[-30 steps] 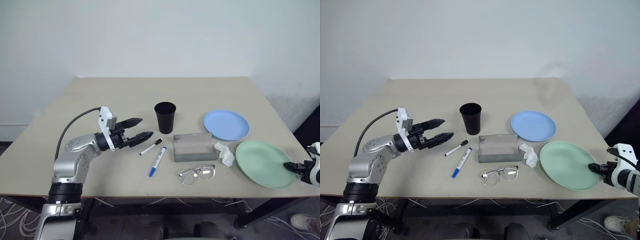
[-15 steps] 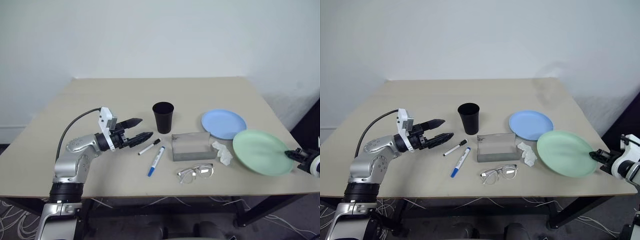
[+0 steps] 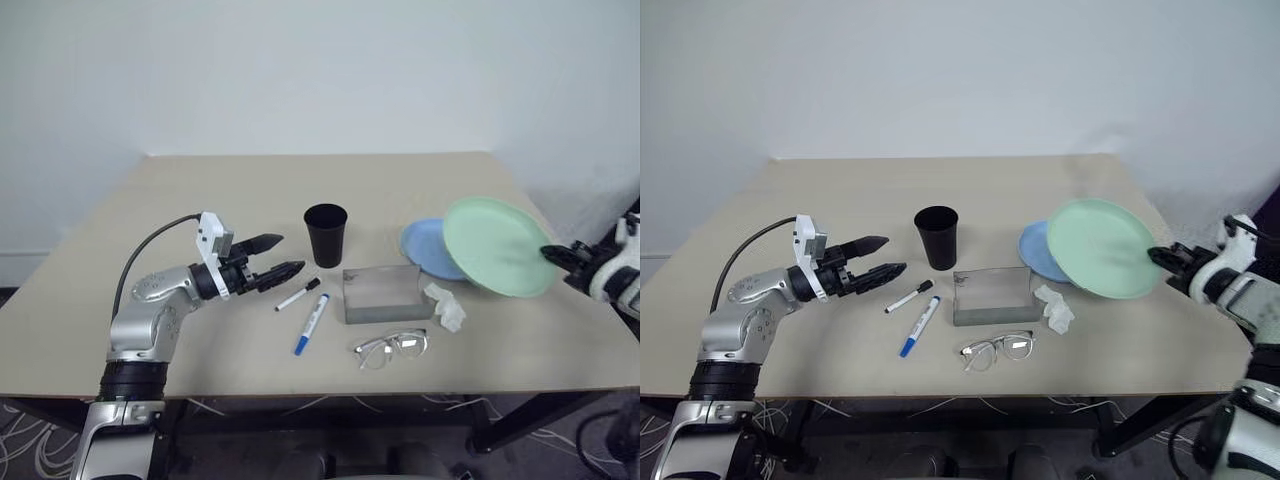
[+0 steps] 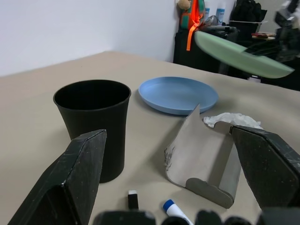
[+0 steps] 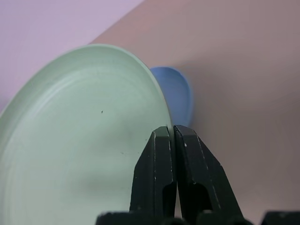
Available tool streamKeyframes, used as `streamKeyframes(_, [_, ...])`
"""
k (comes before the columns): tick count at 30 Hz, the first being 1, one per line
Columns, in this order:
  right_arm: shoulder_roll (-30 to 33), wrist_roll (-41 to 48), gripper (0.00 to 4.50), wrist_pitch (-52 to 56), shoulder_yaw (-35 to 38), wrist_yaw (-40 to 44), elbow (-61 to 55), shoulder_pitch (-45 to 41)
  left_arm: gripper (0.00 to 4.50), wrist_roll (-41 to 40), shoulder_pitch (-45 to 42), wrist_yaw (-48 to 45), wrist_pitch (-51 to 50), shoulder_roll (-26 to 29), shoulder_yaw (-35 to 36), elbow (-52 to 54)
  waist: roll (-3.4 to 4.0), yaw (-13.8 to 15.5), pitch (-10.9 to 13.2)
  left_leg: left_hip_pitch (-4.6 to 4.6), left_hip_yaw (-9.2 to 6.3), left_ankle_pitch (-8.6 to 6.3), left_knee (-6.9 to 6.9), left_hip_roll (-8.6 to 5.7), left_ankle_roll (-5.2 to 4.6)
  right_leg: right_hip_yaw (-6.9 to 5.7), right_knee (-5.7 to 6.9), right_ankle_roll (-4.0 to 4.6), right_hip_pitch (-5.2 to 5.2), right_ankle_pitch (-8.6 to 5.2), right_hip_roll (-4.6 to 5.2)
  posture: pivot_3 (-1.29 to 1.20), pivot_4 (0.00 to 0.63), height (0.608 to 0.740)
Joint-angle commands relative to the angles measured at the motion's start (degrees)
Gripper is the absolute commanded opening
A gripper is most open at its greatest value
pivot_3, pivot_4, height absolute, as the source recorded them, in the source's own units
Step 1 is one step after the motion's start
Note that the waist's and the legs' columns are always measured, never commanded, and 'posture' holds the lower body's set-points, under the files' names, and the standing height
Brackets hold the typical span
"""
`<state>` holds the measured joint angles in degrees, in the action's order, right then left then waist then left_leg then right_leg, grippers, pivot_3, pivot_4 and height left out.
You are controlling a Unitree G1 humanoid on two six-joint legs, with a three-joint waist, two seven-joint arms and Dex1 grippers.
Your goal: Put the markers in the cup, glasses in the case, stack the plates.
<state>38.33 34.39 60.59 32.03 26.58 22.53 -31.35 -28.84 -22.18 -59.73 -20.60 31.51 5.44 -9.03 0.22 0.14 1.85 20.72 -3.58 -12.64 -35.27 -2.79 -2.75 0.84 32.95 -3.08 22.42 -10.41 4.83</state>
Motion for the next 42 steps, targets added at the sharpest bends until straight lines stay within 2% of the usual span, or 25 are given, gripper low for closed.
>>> streamKeyframes(1, [-3.5, -2.9, 0.02, -4.9, -2.7, -6.1, -1.1, -5.4, 4.5, 0.0, -1.8, 0.3, 0.8, 0.2, 0.9, 1.1, 0.0, 0.0, 0.0, 0.0, -0.01, 0.0, 0.0, 0.0, 0.0, 0.0, 0.0, 0.0, 0.0, 0.01, 0.0, 0.0, 0.0, 0.732])
streamKeyframes(8, [-10.0, -10.6, 0.02, -16.6, -9.1, -12.9, 7.2, -11.8, 4.5, -0.3, -0.7, 1.6, 0.7, -0.1, 1.4, 2.5, 0.02, 0.1, 0.0, 0.02, -0.23, 0.08, 0.12, -0.21, -0.14, 0.04, 0.05, 0.2, 0.03, 0.15, 0.01, 0.0, 0.0, 0.732])
streamKeyframes(14, [-13.2, -12.8, 0.02, -23.4, -9.4, -16.6, 16.4, -16.1, 4.5, -0.7, 0.7, 2.6, 0.4, 0.1, 2.0, 4.0, 0.04, -0.2, 0.0, 0.01, -0.26, 0.08, 0.27, -0.28, -0.14, 0.12, 0.04, 0.17, 0.08, 0.26, 0.03, 0.0, 0.0, 0.732])
streamKeyframes(27, [-13.5, -16.3, 0.02, -31.7, -10.1, -21.0, 29.2, -19.9, 4.5, -1.5, 2.4, 4.0, -0.5, 0.8, 2.7, 6.4, 0.05, -0.4, 0.0, -0.06, -0.25, 0.09, 0.23, -0.3, -0.15, 0.12, 0.08, 0.32, 0.04, 0.23, -0.02, 0.0, 0.0, 0.732])
streamKeyframes(42, [-14.5, -17.5, 0.02, -32.7, -10.8, -21.9, 32.4, -20.3, 4.5, -1.4, 2.0, 3.7, 0.0, 1.5, 3.1, 5.4, 0.06, -2.1, 0.0, -0.1, -0.28, 0.1, 0.23, -0.4, -0.15, 0.12, 0.11, 0.32, 0.0, 0.23, -0.04, 0.0, 0.0, 0.732])
